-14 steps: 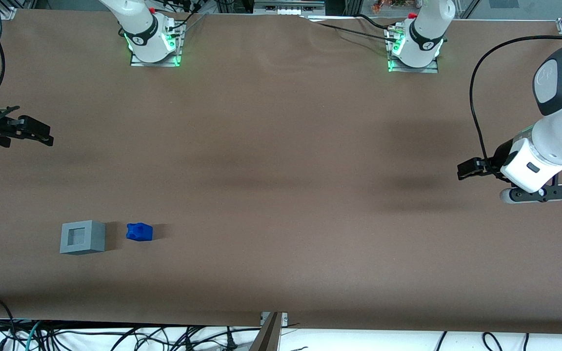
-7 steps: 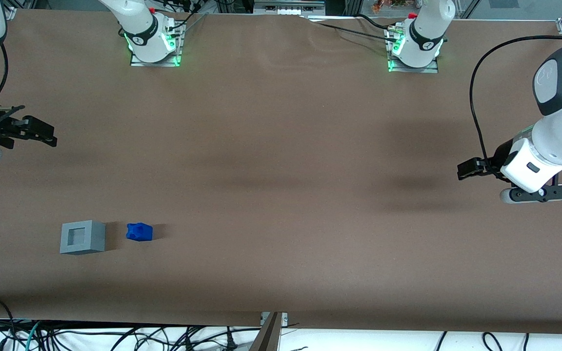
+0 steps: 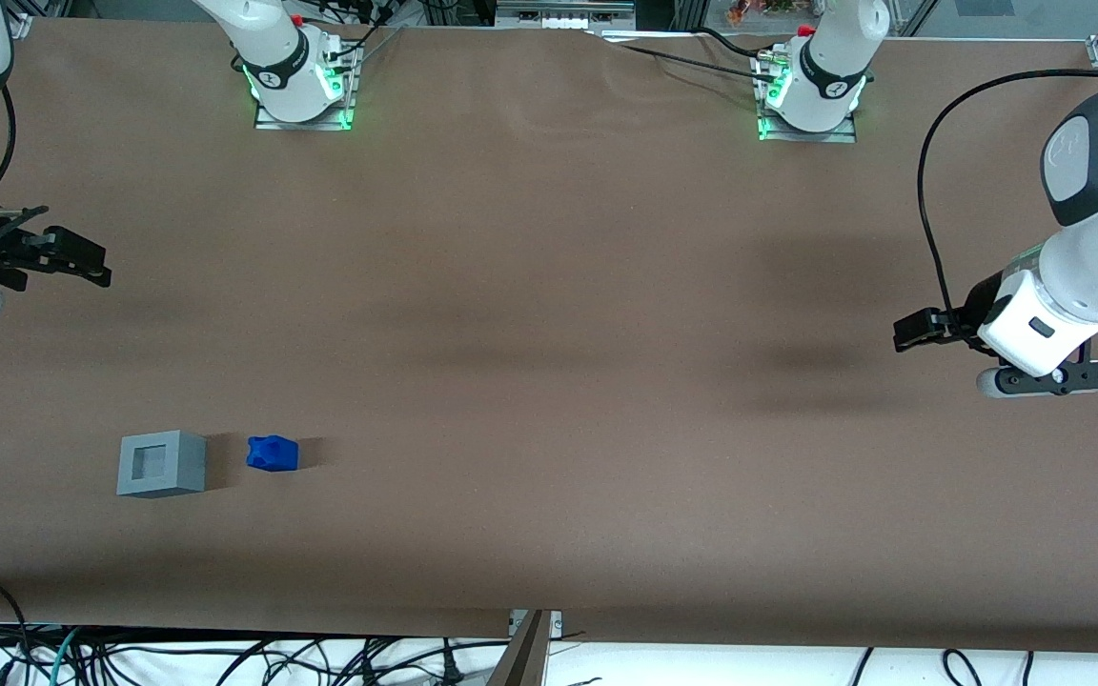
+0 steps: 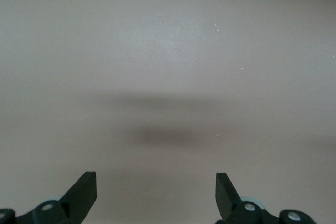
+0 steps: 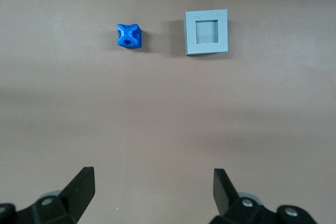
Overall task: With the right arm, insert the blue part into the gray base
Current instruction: 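Move the open right gripper down over the blue block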
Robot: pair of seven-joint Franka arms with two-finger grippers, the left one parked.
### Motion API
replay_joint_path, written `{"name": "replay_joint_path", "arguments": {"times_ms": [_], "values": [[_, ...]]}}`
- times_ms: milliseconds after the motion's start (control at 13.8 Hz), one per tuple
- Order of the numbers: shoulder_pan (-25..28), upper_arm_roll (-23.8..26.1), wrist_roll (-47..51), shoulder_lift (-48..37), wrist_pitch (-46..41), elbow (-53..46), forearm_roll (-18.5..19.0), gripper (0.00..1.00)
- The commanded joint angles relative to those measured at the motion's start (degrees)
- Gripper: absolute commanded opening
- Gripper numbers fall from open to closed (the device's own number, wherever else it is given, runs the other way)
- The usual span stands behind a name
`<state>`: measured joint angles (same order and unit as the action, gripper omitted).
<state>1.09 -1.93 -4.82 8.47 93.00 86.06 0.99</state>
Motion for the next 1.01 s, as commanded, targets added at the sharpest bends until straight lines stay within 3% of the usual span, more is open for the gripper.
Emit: {"name": "replay_joint_path", "arguments": {"times_ms": [0, 361, 723, 940], "values": [[0.05, 0.0, 0.08, -0.12, -0.1, -0.72, -0.2, 1.0], [0.14, 0.17, 0.08, 7.25, 6.21, -0.63, -0.63, 1.0], [3.48, 0.18, 1.48, 14.98, 20.52, -0.72, -0.64, 0.99], [5.06, 0.53, 8.23, 21.92, 30.02, -0.72, -0.72, 0.99]]}}
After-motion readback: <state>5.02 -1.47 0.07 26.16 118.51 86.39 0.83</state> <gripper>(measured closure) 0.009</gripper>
